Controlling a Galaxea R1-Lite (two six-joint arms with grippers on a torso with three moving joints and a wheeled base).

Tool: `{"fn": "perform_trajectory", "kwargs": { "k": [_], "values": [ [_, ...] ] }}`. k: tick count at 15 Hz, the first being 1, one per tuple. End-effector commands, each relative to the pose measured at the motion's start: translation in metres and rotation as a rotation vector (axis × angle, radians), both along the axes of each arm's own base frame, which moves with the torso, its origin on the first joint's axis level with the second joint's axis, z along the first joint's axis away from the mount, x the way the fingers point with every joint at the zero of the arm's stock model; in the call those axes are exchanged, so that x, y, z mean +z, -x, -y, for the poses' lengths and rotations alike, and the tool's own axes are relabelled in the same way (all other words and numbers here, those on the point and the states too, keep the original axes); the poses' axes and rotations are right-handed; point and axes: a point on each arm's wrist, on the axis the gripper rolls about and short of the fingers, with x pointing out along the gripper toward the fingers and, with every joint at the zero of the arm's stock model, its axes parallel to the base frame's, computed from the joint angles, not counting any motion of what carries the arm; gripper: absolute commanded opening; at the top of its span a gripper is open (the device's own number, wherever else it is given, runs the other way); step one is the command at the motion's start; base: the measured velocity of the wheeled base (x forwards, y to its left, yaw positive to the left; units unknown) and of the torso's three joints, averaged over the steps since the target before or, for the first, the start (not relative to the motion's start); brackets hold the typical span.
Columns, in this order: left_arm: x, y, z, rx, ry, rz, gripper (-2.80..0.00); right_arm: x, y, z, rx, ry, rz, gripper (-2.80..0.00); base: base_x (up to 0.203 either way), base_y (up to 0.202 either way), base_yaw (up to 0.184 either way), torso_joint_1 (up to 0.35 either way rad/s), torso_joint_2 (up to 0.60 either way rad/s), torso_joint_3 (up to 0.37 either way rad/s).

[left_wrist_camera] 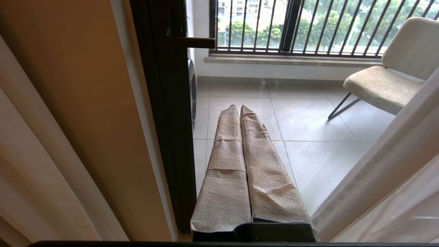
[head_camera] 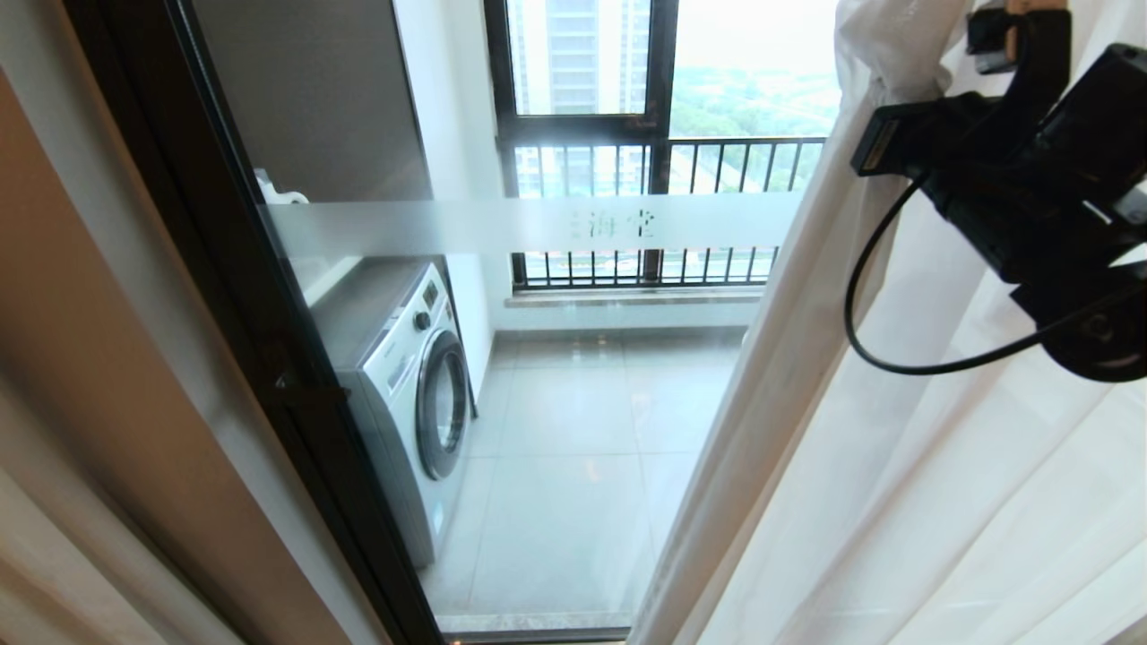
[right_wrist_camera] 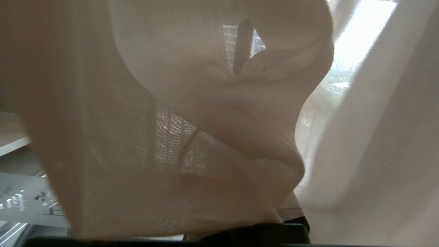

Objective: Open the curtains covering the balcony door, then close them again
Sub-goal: Close the inner curtains on both sides

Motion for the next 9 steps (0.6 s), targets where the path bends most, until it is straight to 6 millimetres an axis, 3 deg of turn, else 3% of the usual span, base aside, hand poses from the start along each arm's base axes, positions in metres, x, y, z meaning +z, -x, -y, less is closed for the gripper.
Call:
{"fn": "perform_trajectory", "kwargs": {
  "k": [1,9],
  "values": [
    [0.000,0.000,0.000,0.000,0.001,0.001,-2.80,0.016,0.010,0.025,-0.058,-0.007,0.049,-2.80,0.000,0.000,0.000,0.000,0.00,0.000],
    [0.000,0.000,0.000,0.000,0.001,0.001,-2.80,0.017,0.023,0.037,-0.068,0.004,0.051,-2.80,0.000,0.000,0.000,0.000,0.00,0.000]
  ]
}}
